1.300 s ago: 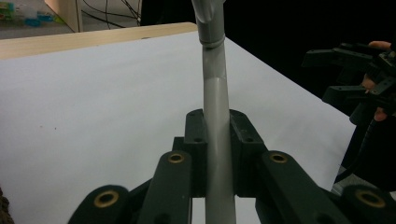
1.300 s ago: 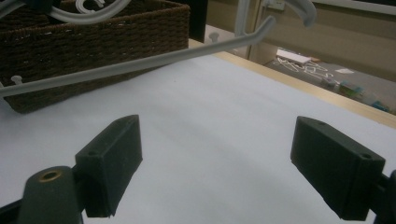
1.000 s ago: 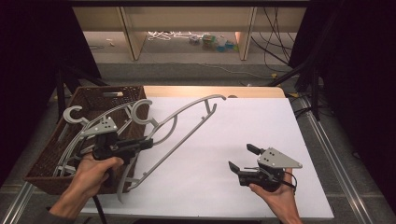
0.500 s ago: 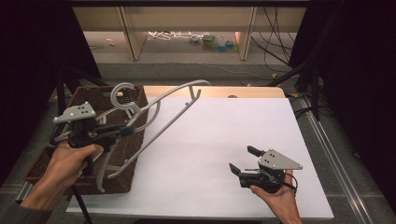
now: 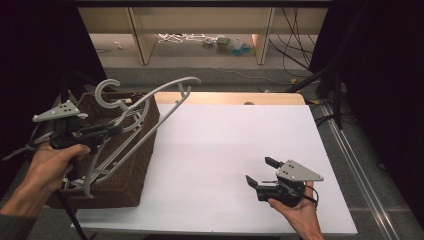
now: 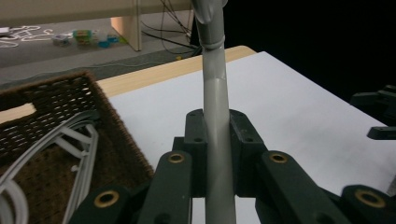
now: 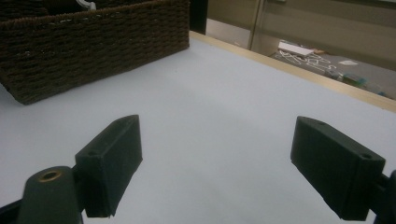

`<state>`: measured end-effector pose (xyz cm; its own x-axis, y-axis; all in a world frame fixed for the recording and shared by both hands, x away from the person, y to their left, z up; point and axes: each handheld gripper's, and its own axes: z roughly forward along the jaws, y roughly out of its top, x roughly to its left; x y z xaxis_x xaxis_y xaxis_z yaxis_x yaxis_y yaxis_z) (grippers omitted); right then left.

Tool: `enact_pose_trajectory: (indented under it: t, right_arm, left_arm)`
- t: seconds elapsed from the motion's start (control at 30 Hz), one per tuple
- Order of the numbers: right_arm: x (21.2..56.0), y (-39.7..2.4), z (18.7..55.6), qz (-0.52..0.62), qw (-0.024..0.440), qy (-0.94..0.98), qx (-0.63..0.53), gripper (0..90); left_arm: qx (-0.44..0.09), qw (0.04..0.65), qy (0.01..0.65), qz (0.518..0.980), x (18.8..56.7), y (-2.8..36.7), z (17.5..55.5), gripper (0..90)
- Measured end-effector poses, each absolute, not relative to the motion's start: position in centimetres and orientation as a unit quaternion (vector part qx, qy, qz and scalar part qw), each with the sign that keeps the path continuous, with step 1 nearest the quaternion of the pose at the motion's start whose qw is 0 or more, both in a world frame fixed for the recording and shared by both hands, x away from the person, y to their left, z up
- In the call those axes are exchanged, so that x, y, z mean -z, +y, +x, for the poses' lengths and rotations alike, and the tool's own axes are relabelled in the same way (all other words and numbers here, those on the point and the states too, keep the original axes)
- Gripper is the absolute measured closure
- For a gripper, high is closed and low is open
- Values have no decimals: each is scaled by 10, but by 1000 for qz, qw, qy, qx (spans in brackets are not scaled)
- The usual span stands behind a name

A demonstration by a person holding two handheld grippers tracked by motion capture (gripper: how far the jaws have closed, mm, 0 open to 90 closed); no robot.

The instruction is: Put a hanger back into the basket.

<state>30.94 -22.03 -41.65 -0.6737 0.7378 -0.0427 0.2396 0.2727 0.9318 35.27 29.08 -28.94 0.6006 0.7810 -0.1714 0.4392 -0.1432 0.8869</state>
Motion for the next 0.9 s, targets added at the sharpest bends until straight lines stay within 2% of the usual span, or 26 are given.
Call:
enact_pose_trajectory:
  t: [0.2, 0.53, 0.9]
  right_arm:
    - [417, -219, 309, 325, 230, 765, -506, 173]
    - [418, -220, 310, 322, 235, 766, -504, 172]
    - [420, -220, 311, 325, 231, 768, -502, 172]
  left_arm:
    - [-190, 494, 424, 734, 292, 315, 359, 794]
    - [-222, 472, 449, 725, 304, 354, 370, 794]
    - [-244, 445, 452, 734, 319, 378, 383, 794]
